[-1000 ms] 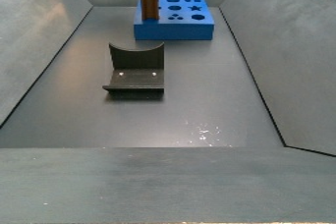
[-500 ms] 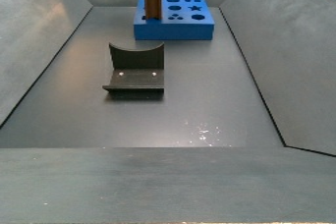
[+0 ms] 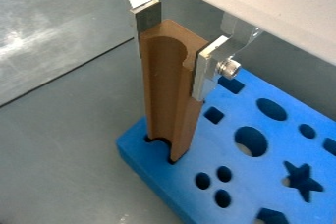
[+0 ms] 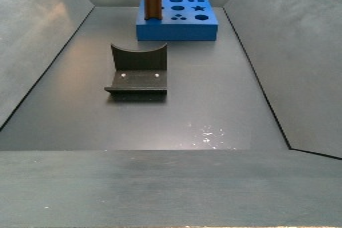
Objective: Pick up the arch object. Move up. Place the arch object on the fixture. Regrasp the arch object. Rotate the arch object. Move to above the board. Insert the arch object.
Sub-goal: Insert the arch object.
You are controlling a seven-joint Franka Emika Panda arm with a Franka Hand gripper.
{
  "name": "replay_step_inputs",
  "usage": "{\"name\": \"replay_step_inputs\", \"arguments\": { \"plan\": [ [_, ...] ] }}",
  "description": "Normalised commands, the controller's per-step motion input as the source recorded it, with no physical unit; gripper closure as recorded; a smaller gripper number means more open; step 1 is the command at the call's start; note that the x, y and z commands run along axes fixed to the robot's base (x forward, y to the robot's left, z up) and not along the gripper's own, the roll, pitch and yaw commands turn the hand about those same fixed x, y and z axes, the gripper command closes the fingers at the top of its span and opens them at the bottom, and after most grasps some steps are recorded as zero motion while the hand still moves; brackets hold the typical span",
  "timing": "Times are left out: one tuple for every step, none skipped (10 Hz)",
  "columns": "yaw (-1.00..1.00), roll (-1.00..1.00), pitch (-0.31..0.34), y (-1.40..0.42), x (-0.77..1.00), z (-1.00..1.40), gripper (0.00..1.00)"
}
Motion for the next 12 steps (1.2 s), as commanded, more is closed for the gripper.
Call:
{"name": "replay_step_inputs", "arguments": {
  "plan": [
    [0.03, 0.02, 0.037, 0.11, 0.04, -0.12, 1.00],
    [0.03, 0.04, 0.063, 0.17, -0.07, -0.05, 1.00],
    [0.01, 0.04, 0.046, 0.17, -0.14, -0.03, 1.00],
    [0.02, 0.00, 0.011, 0.21, -0.09, 0.00, 1.00],
    [0.00, 0.00, 0.011, 0.20, -0.03, 0.00, 1.00],
    [0.00, 0.00, 0.000, 0.06, -0.01, -0.07, 1.00],
    [0.00, 0.16, -0.039, -0.13, -0.07, -0.57, 1.00],
    [0.05, 0.26, -0.071, -0.25, -0.08, -0.78, 1.00],
    [0.09, 0.25, -0.060, -0.24, -0.01, -0.83, 1.00],
    [0.09, 0.22, -0.019, -0.16, 0.00, -0.90, 1.00],
    [0.07, 0.16, 0.000, -0.07, 0.00, -0.69, 1.00],
    [0.03, 0.09, 0.000, 0.00, 0.00, -0.28, 1.00]
  ]
}}
